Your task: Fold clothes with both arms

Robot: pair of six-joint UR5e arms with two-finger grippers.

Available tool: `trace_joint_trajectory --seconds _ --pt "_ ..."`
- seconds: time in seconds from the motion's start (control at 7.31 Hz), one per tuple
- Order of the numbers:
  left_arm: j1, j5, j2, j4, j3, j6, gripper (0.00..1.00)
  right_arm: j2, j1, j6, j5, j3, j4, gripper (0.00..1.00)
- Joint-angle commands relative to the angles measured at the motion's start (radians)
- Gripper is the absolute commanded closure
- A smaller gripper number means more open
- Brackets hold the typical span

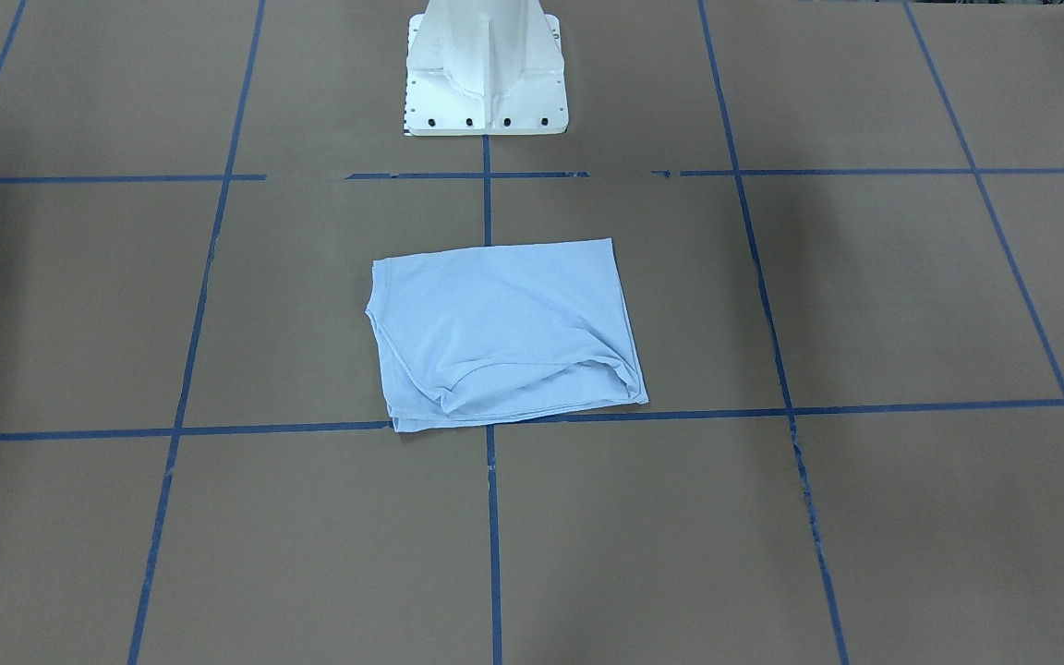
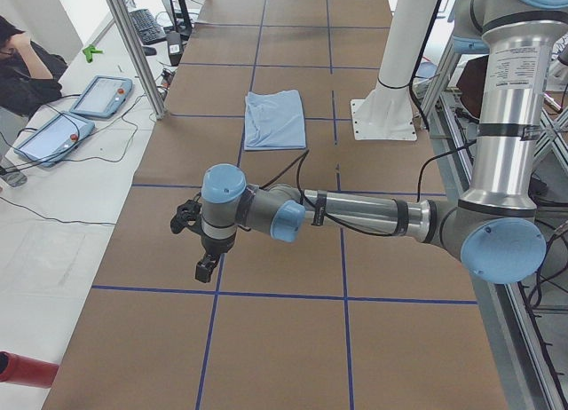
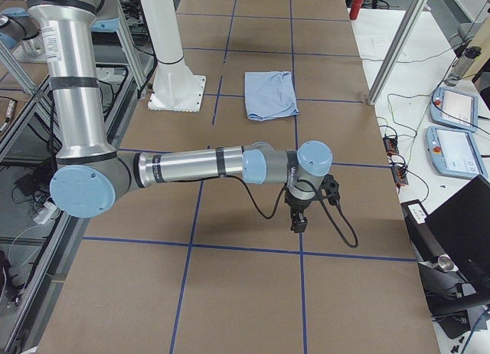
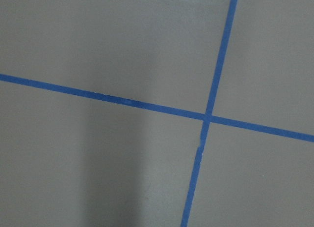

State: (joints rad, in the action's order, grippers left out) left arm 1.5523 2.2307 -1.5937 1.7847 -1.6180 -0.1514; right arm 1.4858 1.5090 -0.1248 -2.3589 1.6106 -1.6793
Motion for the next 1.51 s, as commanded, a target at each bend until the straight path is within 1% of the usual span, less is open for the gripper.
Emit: trace_joint_trajectory --seconds 0.0,0.14,0.27,0.55,0.68,0.82,0.96,1.37 --pt "0.037 0.036 0.061 -0.007 -0.002 -0.056 0.0 0.041 0.028 -0.007 -0.013 0.029 0.003 0.0" --pt "0.035 0.026 0.075 0.033 0.001 -0.033 0.0 0.071 0.028 -0.009 -0.001 0.055 0.004 0.0" --pt "0.032 0.029 0.073 0.036 0.012 -0.024 0.0 0.08 0.028 -0.007 -0.008 0.08 0.003 0.0" --pt "0.028 0.029 0.075 0.029 0.024 0.111 0.0 0.096 0.043 -0.001 -0.011 0.081 -0.002 0.0" --pt "0.003 0.03 0.075 0.029 0.021 0.153 0.0 0.099 0.056 0.017 -0.011 0.081 0.0 0.0" --pt "-0.033 0.03 0.073 0.03 0.015 0.167 0.0 0.1 0.057 0.063 -0.01 0.081 0.003 0.0" --pt "-0.044 0.036 0.073 0.029 0.004 0.171 0.0 0.099 0.057 0.117 -0.01 0.081 0.006 0.0" --pt "-0.046 0.038 0.075 -0.01 -0.016 0.171 0.0 0.099 0.056 0.126 -0.011 0.074 0.006 0.0"
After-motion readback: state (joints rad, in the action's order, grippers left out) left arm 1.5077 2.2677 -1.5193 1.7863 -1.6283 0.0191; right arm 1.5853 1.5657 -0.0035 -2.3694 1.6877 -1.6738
